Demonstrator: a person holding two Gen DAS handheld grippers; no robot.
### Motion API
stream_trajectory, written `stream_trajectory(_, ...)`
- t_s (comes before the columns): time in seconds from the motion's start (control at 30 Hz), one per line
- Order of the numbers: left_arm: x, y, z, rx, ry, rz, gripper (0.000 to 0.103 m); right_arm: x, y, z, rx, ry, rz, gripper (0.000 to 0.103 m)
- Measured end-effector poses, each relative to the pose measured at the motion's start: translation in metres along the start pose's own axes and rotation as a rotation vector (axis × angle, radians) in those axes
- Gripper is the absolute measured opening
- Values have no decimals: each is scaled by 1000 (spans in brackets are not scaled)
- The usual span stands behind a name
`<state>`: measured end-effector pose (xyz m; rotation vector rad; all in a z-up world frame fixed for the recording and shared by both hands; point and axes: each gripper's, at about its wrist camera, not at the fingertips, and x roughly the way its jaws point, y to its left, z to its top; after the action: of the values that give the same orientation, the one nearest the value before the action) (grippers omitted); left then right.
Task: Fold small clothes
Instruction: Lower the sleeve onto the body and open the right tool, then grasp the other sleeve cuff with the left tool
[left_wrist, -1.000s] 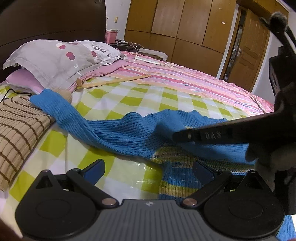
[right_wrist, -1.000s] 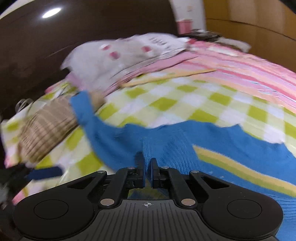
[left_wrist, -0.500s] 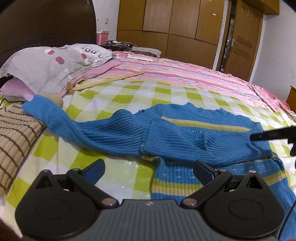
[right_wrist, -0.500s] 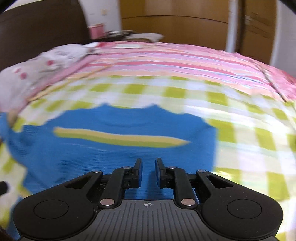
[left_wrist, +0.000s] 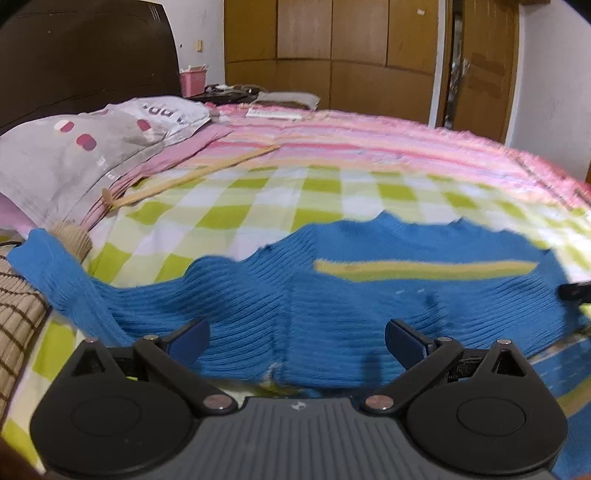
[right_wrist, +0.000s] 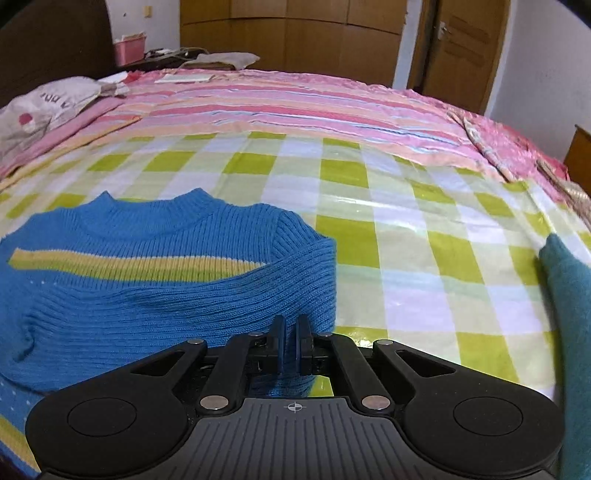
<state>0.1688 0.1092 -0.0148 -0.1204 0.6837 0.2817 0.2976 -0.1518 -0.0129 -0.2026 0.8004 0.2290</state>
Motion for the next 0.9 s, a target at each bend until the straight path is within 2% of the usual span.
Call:
stream_trajectory(0.1, 11, 9, -8, 2, 42, 37, 103, 0, -3, 0, 12, -1, 1, 1)
stream_trajectory(0.23, 7, 22, -10, -35, 40, 51, 103, -9, -1, -2, 33, -13, -18, 2)
stream_trajectory(0.27, 6, 24, -10, -40, 37, 57, 103, -15, 2, -2, 33, -29, -22, 6)
stream_trajectory(0.33, 5, 25, -12, -42, 35, 69, 103, -29, 13, -4, 10, -76, 0, 10)
stream_trajectory(0.47, 5, 22, -13, -24, 31, 88, 102, -38, 42, -2, -76, -133, 88, 10)
stream_trajectory(0.63, 1, 19, -11, -6, -3, 82, 102, -17, 47, 8, -97, -112, 93, 10)
stream_trajectory(0.7, 3, 19, -10, -10, 0, 73, 102, -6, 38, 11, -104, -89, 64, 12)
stream_trajectory(0.77, 5, 20, -9, -18, 3, 59, 102, 6, 28, 11, -110, -50, -3, 12)
stream_trajectory(0.9, 3, 17, -8, -28, -18, 25, 102, 15, 0, 12, -26, -35, 2, 9)
